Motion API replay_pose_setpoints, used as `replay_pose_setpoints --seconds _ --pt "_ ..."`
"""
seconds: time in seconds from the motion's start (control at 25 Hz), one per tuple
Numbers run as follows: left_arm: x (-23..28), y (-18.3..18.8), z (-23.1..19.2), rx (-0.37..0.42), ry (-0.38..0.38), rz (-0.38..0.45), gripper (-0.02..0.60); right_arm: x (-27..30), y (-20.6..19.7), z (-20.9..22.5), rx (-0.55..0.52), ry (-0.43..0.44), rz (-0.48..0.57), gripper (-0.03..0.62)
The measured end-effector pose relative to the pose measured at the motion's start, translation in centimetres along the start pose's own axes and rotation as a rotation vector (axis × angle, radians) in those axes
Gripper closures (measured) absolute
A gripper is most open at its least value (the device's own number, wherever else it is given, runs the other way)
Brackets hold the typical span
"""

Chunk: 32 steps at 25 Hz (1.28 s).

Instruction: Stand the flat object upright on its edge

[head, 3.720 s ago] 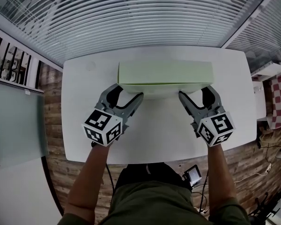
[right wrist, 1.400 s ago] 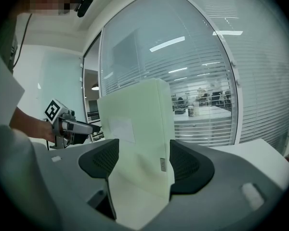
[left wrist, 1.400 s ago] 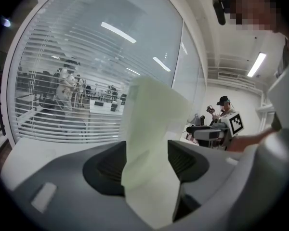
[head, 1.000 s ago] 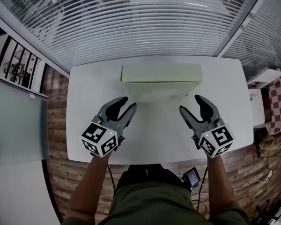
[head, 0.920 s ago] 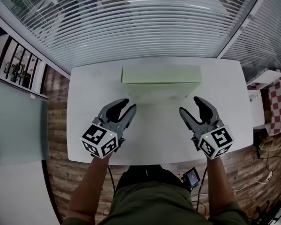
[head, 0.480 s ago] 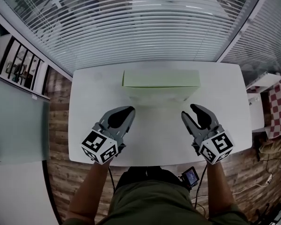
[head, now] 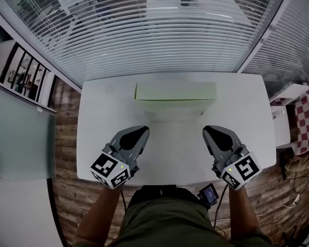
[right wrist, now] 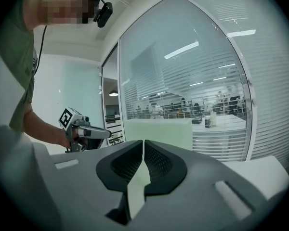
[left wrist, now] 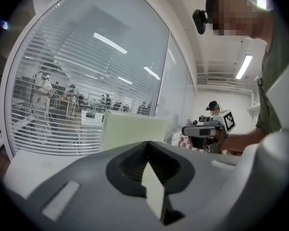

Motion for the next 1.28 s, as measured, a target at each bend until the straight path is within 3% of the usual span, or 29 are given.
replay_pose_setpoints --seconds 0.44,0.84,1.28 --pt "-0.9 -1.2 0.9 0.002 -0.038 -0.021 0.583 -0.3 -1.4 -1.7 0.017 0.038 -0.028 0.582" --pt "-0.7 -1.9 0.2 -0.054 -0.009 -0.012 0.583 -0.1 -2.3 -1.2 0.028 0.041 -0.047 0.582" --pt "-0.6 -2.0 0.2 -0.047 -0.003 -0.020 0.583 0.1 -2.3 -1.1 0.025 0.043 -0.053 0.582"
Point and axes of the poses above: the fingertips, and each gripper's own axes: x forward along the fingers, z to its right, y out of its top, the point moved 8 cm from there along -x, backward along the fingers, and after that the axes turned 7 degrees about -x, right-handed, at the moved point
